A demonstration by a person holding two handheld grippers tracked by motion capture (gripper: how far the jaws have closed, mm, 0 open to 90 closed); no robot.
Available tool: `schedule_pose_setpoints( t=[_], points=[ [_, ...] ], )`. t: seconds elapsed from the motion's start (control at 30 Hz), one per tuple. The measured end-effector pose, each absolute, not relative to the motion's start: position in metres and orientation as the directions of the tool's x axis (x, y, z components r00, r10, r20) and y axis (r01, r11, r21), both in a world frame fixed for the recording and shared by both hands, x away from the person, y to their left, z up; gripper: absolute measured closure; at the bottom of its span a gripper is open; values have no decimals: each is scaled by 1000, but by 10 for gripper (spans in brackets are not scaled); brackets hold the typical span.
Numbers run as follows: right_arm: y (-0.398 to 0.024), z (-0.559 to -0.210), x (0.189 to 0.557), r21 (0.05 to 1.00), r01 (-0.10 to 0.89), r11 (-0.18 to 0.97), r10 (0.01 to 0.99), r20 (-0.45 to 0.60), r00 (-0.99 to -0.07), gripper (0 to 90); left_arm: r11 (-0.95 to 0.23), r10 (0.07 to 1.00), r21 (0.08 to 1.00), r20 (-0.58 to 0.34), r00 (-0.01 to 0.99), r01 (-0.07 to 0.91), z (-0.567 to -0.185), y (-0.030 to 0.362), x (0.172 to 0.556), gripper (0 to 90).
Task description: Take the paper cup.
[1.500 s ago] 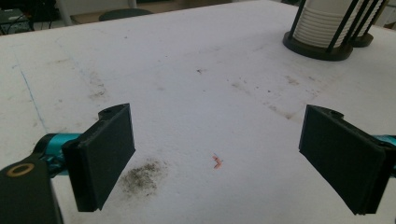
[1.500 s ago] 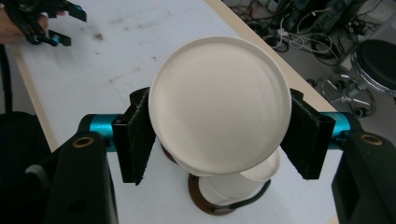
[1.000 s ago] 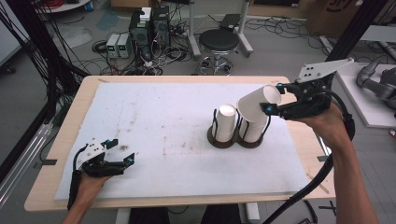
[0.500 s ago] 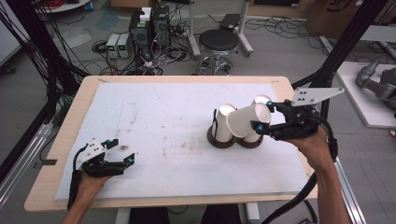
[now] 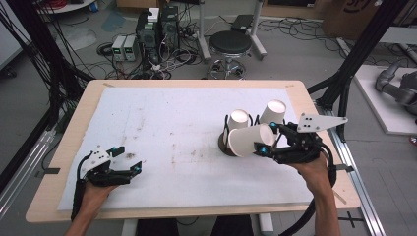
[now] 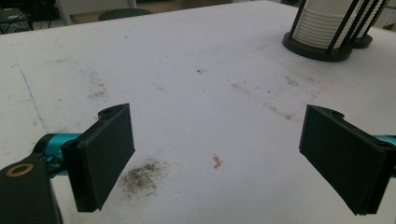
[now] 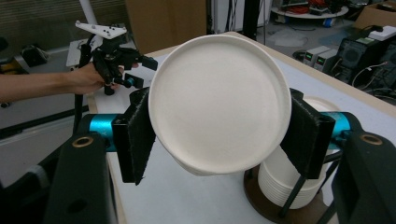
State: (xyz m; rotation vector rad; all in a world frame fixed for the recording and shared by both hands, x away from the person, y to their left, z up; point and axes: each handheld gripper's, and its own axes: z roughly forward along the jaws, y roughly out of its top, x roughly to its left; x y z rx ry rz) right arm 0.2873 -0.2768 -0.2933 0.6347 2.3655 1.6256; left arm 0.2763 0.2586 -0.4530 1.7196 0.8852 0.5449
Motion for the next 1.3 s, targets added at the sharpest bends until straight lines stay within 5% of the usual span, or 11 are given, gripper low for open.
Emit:
schedule_pose_setpoints(
  t=[1.3],
  points=[
    [-260,-353,284,932,275,235,441,150,-885,342,-144,781,946,-72,620,291,-453,259,276,101]
  ],
)
